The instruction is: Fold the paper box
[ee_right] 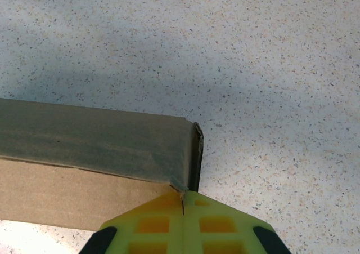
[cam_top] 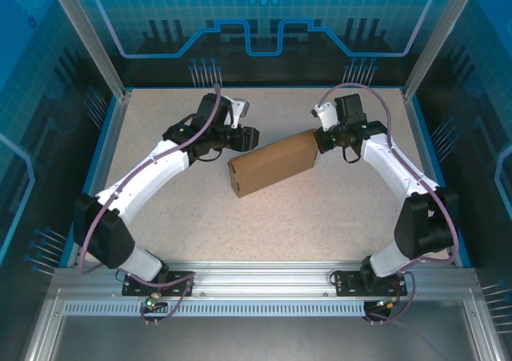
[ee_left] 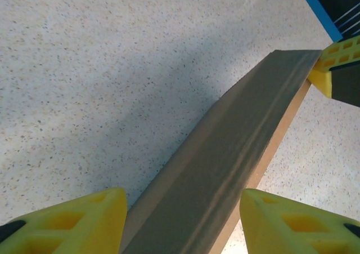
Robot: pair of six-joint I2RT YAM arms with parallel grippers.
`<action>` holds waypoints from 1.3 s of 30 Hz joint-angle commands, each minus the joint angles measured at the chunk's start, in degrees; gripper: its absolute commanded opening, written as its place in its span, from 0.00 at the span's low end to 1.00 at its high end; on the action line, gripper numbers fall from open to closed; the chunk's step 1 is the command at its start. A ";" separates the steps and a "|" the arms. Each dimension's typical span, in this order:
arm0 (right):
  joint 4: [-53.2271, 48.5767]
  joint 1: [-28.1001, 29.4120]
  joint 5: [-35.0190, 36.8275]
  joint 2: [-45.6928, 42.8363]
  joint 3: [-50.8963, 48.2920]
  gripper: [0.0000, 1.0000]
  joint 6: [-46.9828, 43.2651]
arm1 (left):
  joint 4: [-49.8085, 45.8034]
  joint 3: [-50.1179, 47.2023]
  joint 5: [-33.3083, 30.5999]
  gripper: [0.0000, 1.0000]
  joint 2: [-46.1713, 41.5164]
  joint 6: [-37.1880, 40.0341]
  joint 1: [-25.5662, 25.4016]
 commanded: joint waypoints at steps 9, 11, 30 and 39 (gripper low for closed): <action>-3.49 1.34 -0.73 -0.07 -1.42 0.01 -0.75 | -9.17 6.62 5.64 0.53 5.96 4.93 0.30; -3.46 1.37 -0.61 -0.07 -1.43 0.02 -0.76 | -9.33 6.98 6.69 0.51 6.33 4.93 0.34; -3.62 1.86 -0.09 -0.20 -1.02 0.04 -0.23 | -8.76 3.53 9.26 0.43 8.11 6.77 0.06; -3.88 1.87 1.04 -1.77 -0.35 0.15 0.20 | -7.56 -0.83 7.07 0.41 7.12 7.59 -1.18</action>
